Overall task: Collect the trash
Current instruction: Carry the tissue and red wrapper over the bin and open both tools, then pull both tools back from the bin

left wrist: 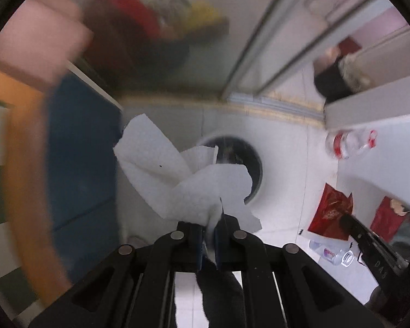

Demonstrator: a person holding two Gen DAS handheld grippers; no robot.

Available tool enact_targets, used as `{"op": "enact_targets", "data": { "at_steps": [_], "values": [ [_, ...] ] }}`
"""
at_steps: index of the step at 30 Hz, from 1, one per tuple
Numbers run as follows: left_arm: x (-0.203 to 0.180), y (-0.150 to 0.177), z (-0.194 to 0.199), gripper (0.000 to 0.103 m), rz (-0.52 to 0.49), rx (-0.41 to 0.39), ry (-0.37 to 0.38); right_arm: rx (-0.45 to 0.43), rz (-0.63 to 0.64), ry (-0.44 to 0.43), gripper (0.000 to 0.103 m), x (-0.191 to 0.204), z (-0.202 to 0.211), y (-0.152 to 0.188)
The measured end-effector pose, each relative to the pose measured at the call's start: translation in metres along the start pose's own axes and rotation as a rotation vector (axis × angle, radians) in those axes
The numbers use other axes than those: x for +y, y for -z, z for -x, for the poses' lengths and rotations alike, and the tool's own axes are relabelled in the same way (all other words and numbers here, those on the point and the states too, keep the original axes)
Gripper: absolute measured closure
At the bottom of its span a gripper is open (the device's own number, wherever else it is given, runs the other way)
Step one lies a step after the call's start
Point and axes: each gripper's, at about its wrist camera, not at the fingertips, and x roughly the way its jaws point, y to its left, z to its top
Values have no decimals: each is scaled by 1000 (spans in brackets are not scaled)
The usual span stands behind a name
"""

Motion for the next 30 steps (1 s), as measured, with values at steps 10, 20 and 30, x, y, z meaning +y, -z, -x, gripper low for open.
{"op": "enact_targets", "data": {
  "at_steps": [10,20,30],
  "values": [
    [-13,-32,-222,99,0,180,-4,120,-24,16,97,-54,-217,-15],
    [-19,-27,-254,94,-61,181,-9,152,-46,24,95,-62,-280,-15],
    [-10,-15,-208,0,-104,44,-138,96,34,124,0,-46,-231,-4]
  ]
}}
